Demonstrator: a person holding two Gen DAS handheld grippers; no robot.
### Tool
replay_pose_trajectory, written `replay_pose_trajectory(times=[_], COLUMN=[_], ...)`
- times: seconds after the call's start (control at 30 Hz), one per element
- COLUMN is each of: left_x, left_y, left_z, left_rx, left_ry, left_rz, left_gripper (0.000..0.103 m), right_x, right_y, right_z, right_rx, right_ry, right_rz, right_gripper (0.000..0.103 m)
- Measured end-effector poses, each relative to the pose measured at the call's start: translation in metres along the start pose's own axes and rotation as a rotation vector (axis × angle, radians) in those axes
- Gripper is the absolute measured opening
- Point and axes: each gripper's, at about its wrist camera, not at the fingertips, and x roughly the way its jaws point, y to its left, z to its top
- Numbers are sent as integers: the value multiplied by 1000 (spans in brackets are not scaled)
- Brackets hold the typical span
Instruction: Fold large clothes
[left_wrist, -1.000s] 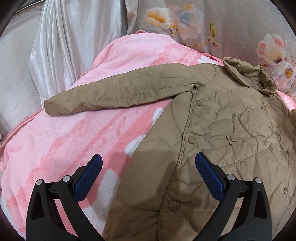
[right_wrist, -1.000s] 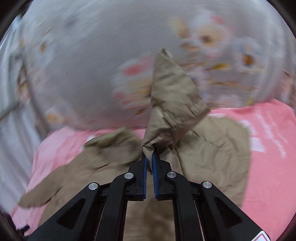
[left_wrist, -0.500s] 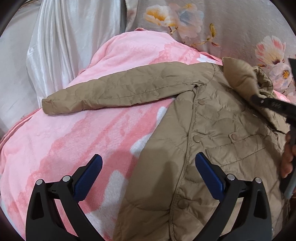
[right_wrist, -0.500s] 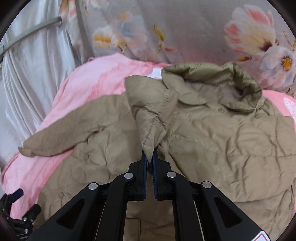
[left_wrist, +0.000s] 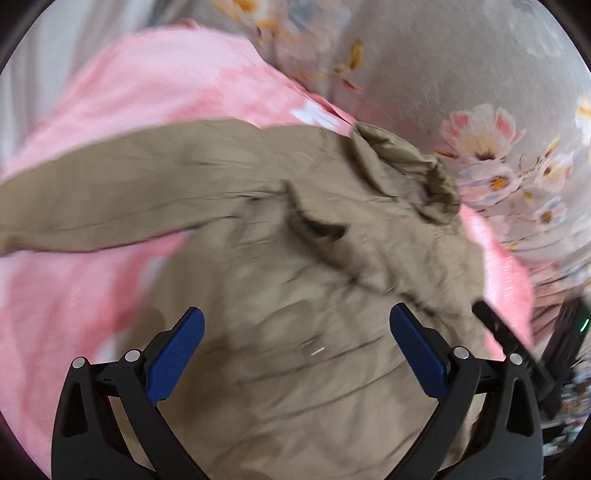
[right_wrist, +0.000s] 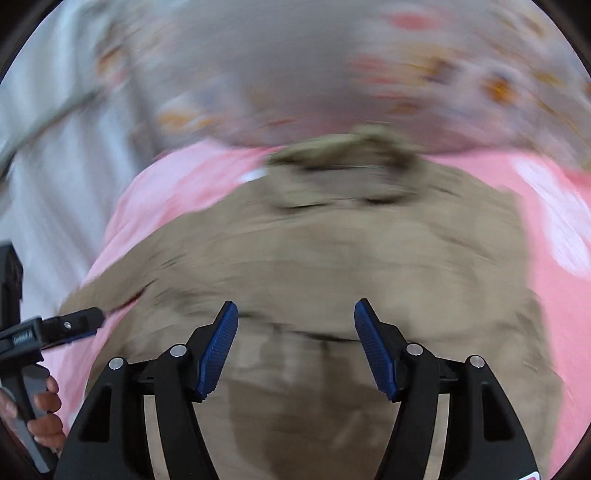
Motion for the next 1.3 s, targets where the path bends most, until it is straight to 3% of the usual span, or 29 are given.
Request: replay_pose_trajectory(times=[0.1, 0.17, 0.27, 0.3, 0.37, 0.43, 0.47, 0.53, 0.67, 0.77, 0.8, 1.0, 1.07, 1.13, 1.17, 1.23, 1.3], left_x=[43, 66, 90, 90, 91, 96, 99, 96, 67, 85, 97, 108, 104, 95, 82, 59, 40], left_y=[-12, -10, -5, -6, -11, -15, -16, -21, -33, -33, -31, -42, -45, -47, -44, -45, -57], left_z=[21, 28, 33, 34, 37, 42, 46, 53, 54, 43, 36, 15, 13, 10, 7, 8, 16], left_rx=[-98, -147, -221, -218, -189, -162, -151, -120, -13, 68, 89, 218, 248, 276, 290, 318, 340], left_ry=[97, 141, 132, 118, 105, 134, 138, 104, -39, -18, 3, -63, -72, -89, -105, -144, -193], left_rz=[-72, -60, -46, -39, -31, -28, -16, 8, 62, 146, 178, 281, 318, 352, 362, 395, 399], left_gripper=[98, 98, 95, 89, 63, 20, 18, 7, 6, 6, 6, 9, 13, 30, 33, 42, 42], right_x=[-10, -8, 7, 14, 27, 41, 42, 38, -6, 18, 36, 54, 50, 34, 21, -3, -15], right_y=[-82, -123, -159, -164, -172, -170, -169, -164, -125, -120, -127, -137, -131, -125, -123, -115, -100], right_z=[8, 7, 4, 3, 4, 10, 13, 22, 31, 22, 16, 4, 4, 0, -5, -9, -3], right_rx=[262, 402, 532, 553, 589, 578, 569, 544, 323, 203, 205, 202, 162, 126, 110, 75, 44], right_ry=[-9, 5, 12, 18, 35, 17, 6, -62, -237, -175, -117, -53, -35, -40, -59, -118, -161], right_rz=[-19, 13, 47, 57, 74, 76, 64, 54, -5, -158, -199, -236, -274, -321, -351, -396, -367], right_gripper=[66, 66, 65, 64, 59, 47, 23, 8, 6, 5, 5, 7, 18, 27, 32, 34, 34])
